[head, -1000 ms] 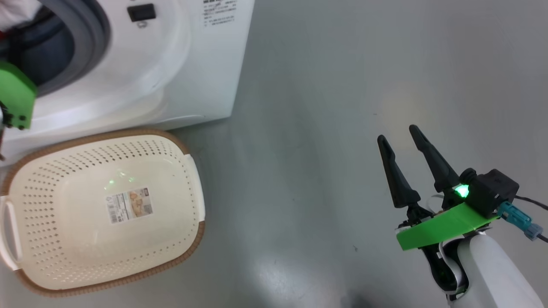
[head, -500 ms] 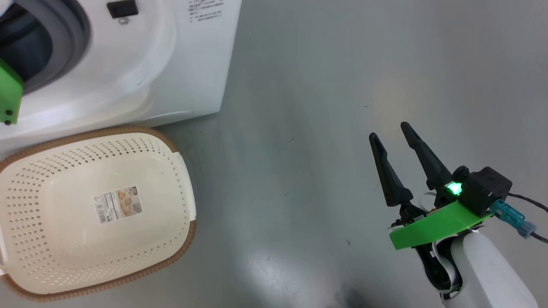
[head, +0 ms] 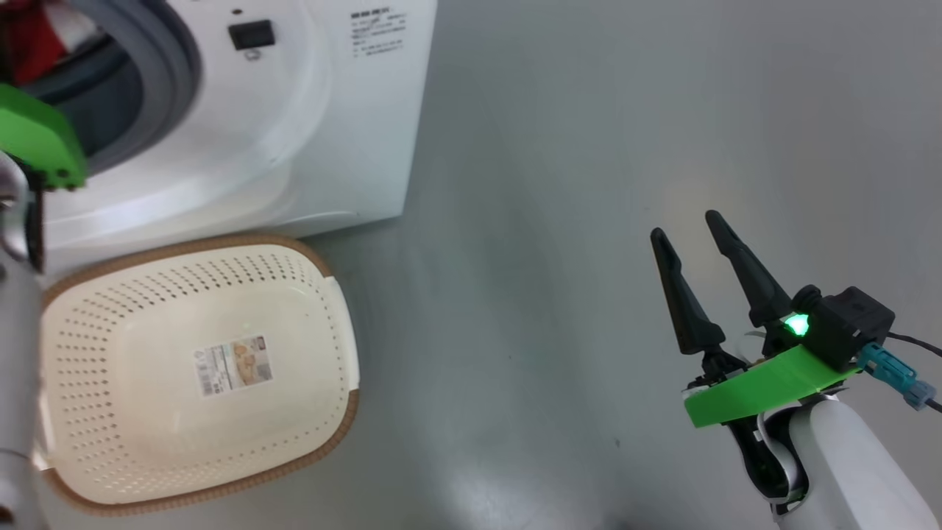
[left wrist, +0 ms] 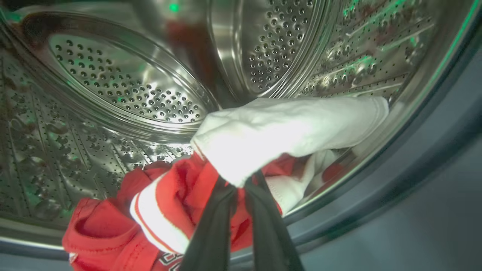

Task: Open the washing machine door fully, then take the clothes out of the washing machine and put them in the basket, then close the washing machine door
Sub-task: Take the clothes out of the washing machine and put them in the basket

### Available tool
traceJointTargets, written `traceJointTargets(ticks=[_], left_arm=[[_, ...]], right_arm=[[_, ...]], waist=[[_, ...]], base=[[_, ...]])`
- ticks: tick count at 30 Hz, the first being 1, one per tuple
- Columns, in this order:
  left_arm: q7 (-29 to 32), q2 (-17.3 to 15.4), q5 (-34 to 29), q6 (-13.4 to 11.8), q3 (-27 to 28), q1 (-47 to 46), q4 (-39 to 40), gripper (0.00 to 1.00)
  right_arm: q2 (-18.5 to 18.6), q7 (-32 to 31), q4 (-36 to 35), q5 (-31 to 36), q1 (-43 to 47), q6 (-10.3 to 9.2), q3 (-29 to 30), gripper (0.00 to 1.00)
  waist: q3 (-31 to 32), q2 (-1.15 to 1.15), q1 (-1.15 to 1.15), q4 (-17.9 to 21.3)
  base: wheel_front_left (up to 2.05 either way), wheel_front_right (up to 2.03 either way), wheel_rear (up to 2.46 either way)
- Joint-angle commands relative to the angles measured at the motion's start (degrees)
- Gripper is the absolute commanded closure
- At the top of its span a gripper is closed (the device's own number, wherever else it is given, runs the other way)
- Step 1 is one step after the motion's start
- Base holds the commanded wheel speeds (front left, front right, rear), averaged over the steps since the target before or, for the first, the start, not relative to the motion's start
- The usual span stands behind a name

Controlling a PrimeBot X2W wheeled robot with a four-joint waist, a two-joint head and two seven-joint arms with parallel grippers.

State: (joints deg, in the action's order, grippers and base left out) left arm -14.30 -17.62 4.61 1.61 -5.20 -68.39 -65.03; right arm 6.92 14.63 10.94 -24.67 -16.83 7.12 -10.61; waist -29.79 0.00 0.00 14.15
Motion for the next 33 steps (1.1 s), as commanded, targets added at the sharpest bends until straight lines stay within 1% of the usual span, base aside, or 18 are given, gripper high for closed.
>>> traceJointTargets(ticks=[1, 3, 4, 9, 10, 16, 24, 33], left_arm=[[-0.67, -1.66, 2.18, 0.14, 2.78, 3.65, 5.0, 1.0], [-0.68, -0.64, 4.09, 0.27, 4.83, 7.03, 9.14, 1.0], [-0.68, -0.64, 4.09, 0.27, 4.83, 7.03, 9.14, 1.0], [-0.69, 1.99, 6.87, 1.55, 9.06, 14.54, 17.84, 1.0], [-0.69, 2.86, 6.99, 2.03, 10.26, 17.22, 20.66, 1.0], [-0.69, 5.87, 7.16, 3.22, 14.41, 24.13, 28.33, 1.0], [-0.7, 8.83, 5.75, 4.85, 17.53, 30.27, 37.93, 1.0], [-0.7, 10.94, 4.56, 5.68, 18.15, 36.61, 48.94, 1.0]], right_arm=[[1.01, 0.37, -0.94, 0.05, 1.5, 0.36, -0.75, 0.0], [1.45, 0.37, -0.8, 0.12, 1.98, 0.36, -0.63, 0.0], [1.45, 0.37, -0.8, 0.12, 1.98, 0.36, -0.63, 0.0], [2.57, 0.37, -0.65, 0.27, 3.45, 0.36, 0.1, 0.0], [2.96, 0.37, -0.61, 0.32, 3.98, 0.36, 0.32, 0.0], [3.69, 0.37, -0.34, 0.39, 5.84, 0.36, 0.94, 0.0], [4.19, 0.37, -0.33, 0.43, 8.16, 0.36, 1.83, 0.0], [4.42, 0.37, -0.48, 0.4, 9.56, 0.36, 2.55, 0.0]], waist=[[2.24, 0.0, 0.0, -1.63], [3.55, 0.0, 0.0, -2.24], [3.55, 0.0, 0.0, -2.24], [6.68, 0.0, 0.0, -4.02], [7.92, 0.0, 0.0, -4.62], [11.48, 0.0, 0.0, -6.01], [14.56, 0.0, 0.0, -7.4], [16.23, 0.0, 0.0, -8.15]], base=[[0.0, 0.0, 0.0], [0.0, 0.0, 0.0], [0.0, 0.0, 0.0], [0.0, 0.0, 0.0], [0.0, 0.0, 0.0], [0.0, 0.0, 0.0], [0.0, 0.0, 0.0], [0.0, 0.0, 0.0]])
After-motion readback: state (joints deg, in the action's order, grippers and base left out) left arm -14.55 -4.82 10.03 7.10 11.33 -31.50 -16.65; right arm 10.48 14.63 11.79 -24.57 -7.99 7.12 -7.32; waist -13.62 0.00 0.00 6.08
